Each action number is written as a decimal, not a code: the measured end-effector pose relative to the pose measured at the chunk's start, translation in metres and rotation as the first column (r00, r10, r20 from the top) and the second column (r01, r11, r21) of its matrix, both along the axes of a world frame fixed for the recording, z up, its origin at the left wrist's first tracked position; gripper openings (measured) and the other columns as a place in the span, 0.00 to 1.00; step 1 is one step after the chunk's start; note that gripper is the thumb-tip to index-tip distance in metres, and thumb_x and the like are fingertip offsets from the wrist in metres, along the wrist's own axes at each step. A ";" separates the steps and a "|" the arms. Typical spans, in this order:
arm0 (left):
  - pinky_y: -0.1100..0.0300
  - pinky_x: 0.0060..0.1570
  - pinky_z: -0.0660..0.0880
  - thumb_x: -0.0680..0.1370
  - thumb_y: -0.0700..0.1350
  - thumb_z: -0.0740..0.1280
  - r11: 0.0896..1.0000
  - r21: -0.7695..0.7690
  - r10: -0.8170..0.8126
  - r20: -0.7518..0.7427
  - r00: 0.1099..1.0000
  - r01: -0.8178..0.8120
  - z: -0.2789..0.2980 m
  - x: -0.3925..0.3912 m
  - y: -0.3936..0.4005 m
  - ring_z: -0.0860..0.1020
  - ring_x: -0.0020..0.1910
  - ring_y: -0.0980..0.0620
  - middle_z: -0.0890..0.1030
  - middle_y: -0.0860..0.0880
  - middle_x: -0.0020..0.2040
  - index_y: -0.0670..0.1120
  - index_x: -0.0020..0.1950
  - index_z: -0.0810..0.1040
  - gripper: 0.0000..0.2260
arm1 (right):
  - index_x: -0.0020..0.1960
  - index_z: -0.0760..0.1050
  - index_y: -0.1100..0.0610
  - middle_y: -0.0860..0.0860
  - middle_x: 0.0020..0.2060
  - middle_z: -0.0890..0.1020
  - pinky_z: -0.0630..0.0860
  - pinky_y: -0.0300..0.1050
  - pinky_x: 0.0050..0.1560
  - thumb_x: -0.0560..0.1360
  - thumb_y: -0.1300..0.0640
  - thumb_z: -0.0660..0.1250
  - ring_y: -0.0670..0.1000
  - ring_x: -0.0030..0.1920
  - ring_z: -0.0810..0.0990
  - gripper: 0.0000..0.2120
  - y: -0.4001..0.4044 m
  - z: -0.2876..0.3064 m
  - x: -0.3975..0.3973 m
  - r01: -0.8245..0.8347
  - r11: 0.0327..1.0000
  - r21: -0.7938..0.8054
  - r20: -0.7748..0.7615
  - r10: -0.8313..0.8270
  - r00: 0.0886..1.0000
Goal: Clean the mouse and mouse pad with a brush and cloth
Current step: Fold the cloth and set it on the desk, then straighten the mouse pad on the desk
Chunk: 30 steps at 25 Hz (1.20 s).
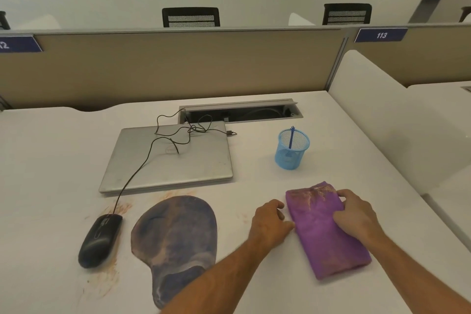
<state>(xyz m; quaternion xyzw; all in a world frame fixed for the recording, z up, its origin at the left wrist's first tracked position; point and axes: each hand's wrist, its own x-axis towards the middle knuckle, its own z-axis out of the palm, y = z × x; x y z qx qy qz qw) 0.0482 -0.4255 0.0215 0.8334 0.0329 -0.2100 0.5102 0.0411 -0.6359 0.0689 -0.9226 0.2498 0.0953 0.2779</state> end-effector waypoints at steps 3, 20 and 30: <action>0.52 0.50 0.82 0.72 0.52 0.77 0.998 0.039 -0.049 0.054 0.997 0.047 -0.001 -0.002 0.011 0.81 0.47 0.50 0.79 0.54 0.50 0.51 0.66 0.75 0.24 | 0.72 0.64 0.53 0.56 0.62 0.78 0.75 0.52 0.59 0.69 0.56 0.66 0.61 0.60 0.77 0.32 -0.005 0.000 0.003 0.028 0.999 -0.043 -0.030 -0.029 0.999; 0.50 0.61 0.73 0.62 0.70 0.75 0.755 0.653 0.023 0.079 0.997 -0.069 0.030 -0.014 0.260 0.67 0.65 0.48 0.67 0.51 0.65 0.56 0.69 0.63 0.41 | 0.69 0.66 0.50 0.50 0.62 0.74 0.73 0.44 0.58 0.59 0.36 0.73 0.52 0.62 0.75 0.43 0.252 -0.014 0.003 -0.365 0.925 0.107 -0.042 0.371 0.928; 0.40 0.71 0.61 0.57 0.72 0.77 0.595 0.803 -0.010 -0.041 0.999 0.039 0.018 -0.005 0.265 0.61 0.73 0.39 0.64 0.43 0.72 0.49 0.76 0.52 0.58 | 0.60 0.65 0.51 0.49 0.54 0.78 0.78 0.47 0.50 0.57 0.48 0.79 0.53 0.53 0.78 0.37 0.286 -0.013 0.007 -0.290 0.949 0.120 -0.159 0.307 0.938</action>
